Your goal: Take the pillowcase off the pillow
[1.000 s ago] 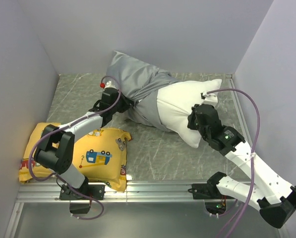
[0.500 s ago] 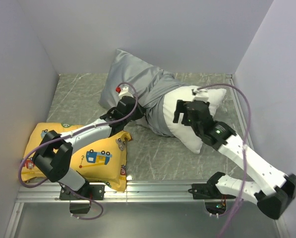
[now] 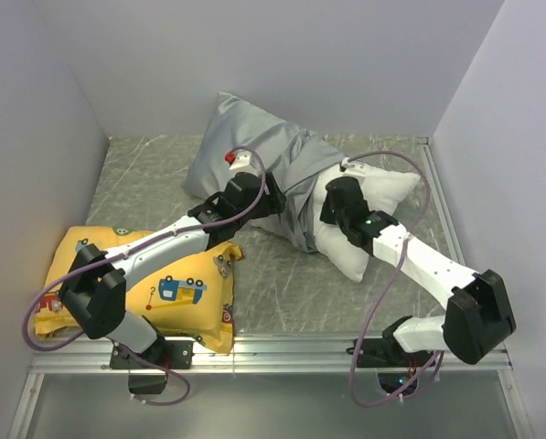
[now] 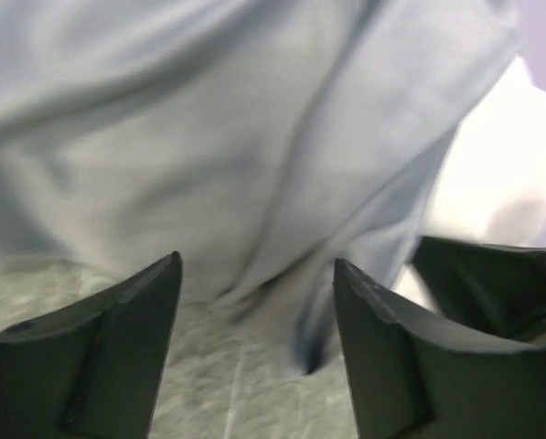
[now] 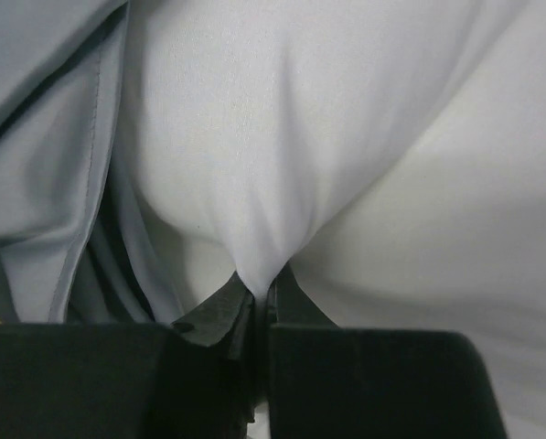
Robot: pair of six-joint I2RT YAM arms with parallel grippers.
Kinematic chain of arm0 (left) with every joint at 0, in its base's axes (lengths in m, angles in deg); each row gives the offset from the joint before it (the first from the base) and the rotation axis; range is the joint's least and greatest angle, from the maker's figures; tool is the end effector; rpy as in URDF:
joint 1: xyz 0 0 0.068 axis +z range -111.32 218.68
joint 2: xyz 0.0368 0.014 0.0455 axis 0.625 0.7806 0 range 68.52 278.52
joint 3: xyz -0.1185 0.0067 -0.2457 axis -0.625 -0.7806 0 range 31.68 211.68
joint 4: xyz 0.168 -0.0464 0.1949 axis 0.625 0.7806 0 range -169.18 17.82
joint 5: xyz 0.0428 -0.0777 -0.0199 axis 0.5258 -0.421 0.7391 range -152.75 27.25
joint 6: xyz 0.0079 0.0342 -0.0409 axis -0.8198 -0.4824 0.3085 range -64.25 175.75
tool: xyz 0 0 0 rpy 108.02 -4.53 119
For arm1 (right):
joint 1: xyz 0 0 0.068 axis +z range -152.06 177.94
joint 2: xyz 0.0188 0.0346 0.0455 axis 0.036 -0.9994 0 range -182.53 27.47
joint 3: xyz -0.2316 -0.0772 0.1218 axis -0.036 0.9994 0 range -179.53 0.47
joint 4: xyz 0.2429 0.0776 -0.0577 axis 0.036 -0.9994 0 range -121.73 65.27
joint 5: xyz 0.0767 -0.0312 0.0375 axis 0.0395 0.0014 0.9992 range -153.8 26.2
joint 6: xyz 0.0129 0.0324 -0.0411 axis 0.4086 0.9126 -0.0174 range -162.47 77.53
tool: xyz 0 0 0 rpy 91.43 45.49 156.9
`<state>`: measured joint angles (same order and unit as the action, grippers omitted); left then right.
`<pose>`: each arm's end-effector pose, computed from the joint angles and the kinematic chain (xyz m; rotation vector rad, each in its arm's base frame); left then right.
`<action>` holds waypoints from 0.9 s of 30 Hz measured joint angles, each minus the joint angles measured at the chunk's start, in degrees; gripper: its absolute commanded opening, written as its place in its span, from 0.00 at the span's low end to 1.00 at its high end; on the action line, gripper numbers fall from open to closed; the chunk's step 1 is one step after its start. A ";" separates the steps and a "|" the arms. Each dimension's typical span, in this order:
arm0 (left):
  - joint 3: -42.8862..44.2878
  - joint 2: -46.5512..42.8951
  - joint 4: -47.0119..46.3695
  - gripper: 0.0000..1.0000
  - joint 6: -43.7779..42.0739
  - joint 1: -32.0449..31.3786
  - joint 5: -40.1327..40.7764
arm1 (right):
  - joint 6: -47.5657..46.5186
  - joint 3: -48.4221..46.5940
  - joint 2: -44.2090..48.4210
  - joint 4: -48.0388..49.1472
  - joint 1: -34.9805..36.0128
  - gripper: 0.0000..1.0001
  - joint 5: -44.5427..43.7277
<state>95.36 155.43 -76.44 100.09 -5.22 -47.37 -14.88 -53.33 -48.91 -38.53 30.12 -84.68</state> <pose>0.2601 -0.2373 0.2882 -0.1828 2.0714 -0.7009 0.2551 0.1455 0.2678 0.1142 2.1618 0.1984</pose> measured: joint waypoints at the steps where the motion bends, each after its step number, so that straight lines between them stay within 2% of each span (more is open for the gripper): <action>1: 0.20 -0.50 1.16 0.78 -0.09 0.04 1.11 | 0.26 0.79 0.96 0.94 -0.96 0.00 1.42; 3: 0.46 -1.55 3.65 0.82 0.35 0.04 3.93 | 0.79 1.75 2.43 1.77 -2.34 0.00 3.72; 7: 0.42 -4.28 9.33 0.83 2.71 0.83 9.90 | 1.33 1.97 4.63 1.79 -3.58 0.00 7.41; 11: -2.84 -7.30 10.45 0.82 3.48 3.98 12.85 | 1.31 1.97 6.47 0.74 -4.02 0.00 10.01; 17: -7.58 -7.15 10.03 0.78 2.67 10.14 12.70 | 1.18 1.51 8.46 -2.32 -5.03 0.00 12.20; 22: -7.58 -2.86 4.98 0.74 0.26 11.85 10.12 | 1.07 0.92 8.46 -3.02 -5.51 0.00 13.20; 25: -7.65 -1.49 0.72 0.66 -1.53 11.85 7.87 | 1.05 0.90 8.46 -3.06 -5.60 0.00 13.46; 27: -7.65 -0.94 -1.66 0.44 -2.08 11.85 6.75 | 1.05 0.87 8.46 -3.13 -5.62 0.00 13.46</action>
<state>87.71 154.49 -78.10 98.01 6.63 -40.62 -13.83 -52.45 -40.45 -41.66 24.50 -71.22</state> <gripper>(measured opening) 0.621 0.042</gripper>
